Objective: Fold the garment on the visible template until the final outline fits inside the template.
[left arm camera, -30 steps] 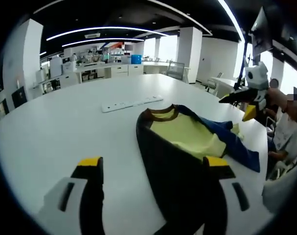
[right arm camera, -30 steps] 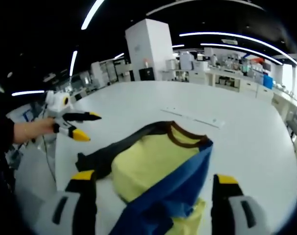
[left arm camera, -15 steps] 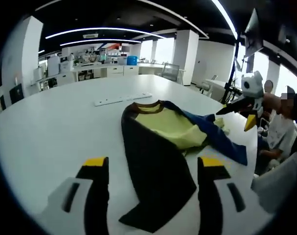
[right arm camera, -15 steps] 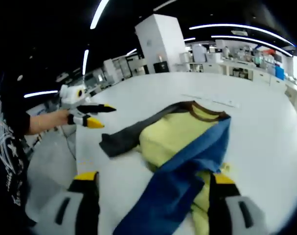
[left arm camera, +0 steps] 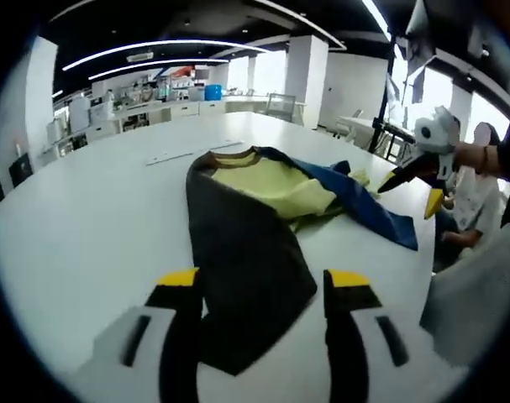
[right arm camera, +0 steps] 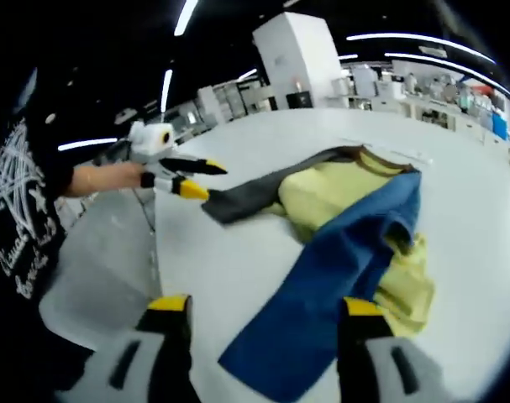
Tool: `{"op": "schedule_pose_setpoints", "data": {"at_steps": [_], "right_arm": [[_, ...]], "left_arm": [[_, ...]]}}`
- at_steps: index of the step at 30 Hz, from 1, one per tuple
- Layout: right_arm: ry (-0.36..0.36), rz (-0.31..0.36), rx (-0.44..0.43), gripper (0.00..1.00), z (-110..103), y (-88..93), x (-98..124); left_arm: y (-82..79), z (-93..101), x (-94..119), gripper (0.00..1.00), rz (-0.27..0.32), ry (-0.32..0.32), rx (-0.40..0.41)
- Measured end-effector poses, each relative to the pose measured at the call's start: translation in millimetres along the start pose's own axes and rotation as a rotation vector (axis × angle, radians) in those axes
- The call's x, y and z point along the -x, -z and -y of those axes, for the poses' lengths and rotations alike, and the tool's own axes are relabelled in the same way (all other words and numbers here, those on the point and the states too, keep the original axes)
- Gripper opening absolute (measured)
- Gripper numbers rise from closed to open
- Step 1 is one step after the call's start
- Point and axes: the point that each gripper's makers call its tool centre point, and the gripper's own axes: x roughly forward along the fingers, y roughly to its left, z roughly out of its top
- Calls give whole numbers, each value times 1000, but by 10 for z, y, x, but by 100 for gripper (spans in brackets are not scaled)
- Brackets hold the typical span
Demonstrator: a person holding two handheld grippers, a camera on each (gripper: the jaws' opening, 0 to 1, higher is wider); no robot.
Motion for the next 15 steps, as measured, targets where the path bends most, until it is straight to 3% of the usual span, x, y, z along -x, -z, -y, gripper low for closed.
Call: {"op": "schedule_pose_setpoints", "data": {"at_steps": [7,12,15], "right_arm": [[11,-14,-15,60,-45,157,20],[27,-118,37,52,-58,404,19],[68,-172,116,48,6,484,29]], "left_arm": [[102,54,-31,42,-6,22,39],[230,77,-62,37,-36,28,27],[326,54,-85,32,-59,16,29]]}}
